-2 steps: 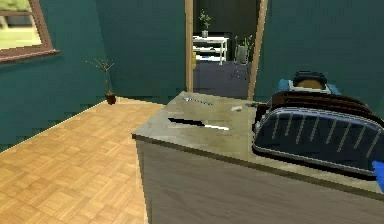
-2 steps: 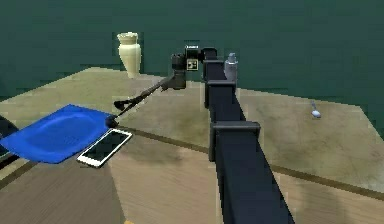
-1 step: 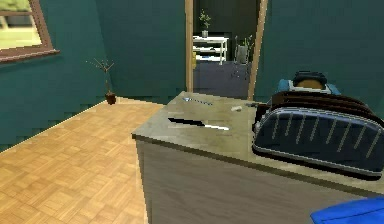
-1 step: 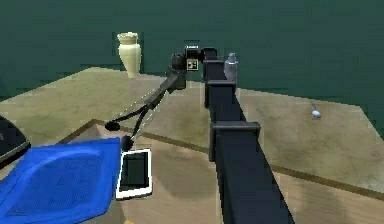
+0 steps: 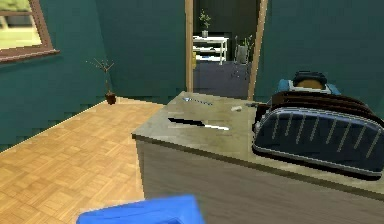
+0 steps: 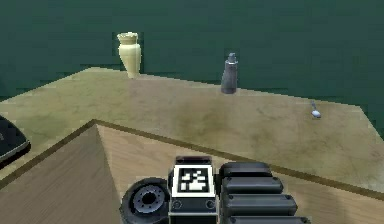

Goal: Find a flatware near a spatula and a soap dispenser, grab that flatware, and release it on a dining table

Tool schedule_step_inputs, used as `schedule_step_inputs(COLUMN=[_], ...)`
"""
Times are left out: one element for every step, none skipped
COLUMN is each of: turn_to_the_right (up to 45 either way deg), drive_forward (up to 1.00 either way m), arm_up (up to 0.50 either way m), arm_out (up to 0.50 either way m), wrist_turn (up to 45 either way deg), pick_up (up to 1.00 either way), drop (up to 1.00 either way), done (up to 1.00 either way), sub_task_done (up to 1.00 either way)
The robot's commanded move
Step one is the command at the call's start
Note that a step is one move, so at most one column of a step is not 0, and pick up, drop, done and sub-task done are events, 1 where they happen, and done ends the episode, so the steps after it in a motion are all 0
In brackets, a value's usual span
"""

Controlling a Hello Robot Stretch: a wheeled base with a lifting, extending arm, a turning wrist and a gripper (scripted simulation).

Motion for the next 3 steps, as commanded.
schedule_step_inputs(turn_to_the_right=[-45.0, -12.0, 0.0], drive_forward=[0.00, 0.00, 0.90], arm_up=[0.00, 0.00, 0.00], arm_out=[0.00, 0.00, 0.00], wrist_turn=[0.0, 0.0, 0.0], pick_up=[0.00, 0.00, 0.00], drop=[0.00, 0.00, 0.00], done=[0.00, 0.00, 0.00], sub_task_done=[0.00, 0.00, 0.00])
